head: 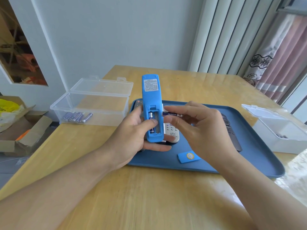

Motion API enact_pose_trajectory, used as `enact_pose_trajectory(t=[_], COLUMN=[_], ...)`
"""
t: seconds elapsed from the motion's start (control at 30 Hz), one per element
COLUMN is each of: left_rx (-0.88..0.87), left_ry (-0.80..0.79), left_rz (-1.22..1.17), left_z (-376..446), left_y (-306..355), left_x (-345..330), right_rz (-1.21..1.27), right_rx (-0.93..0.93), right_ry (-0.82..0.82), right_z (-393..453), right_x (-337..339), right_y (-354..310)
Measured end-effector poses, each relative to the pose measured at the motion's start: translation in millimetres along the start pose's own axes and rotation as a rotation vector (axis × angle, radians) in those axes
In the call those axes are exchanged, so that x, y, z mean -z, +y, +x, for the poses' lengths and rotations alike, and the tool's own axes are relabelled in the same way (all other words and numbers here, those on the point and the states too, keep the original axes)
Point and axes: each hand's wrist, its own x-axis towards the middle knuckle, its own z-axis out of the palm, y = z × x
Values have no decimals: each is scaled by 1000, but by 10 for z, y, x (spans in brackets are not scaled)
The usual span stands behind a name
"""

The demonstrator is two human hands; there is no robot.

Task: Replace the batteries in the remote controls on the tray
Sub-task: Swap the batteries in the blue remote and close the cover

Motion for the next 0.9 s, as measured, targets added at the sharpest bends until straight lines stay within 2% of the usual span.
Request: enact_pose_trajectory(t=[0.27,0.53,0.9], left_rx=[20,19,-66], left_ry=[-31,-56,-14], left_rz=[-45,-26,-6], left_z=[18,19,56], left_y=[-35,-48,-72], left_x=[18,28,48], right_rz=[-50,-15,-158], right_rx=[66,56,205], right_ry=[-66,3,37], right_z=[-5,-41,-71], right_x=[16,18,-37], right_y=[-6,-23,-64])
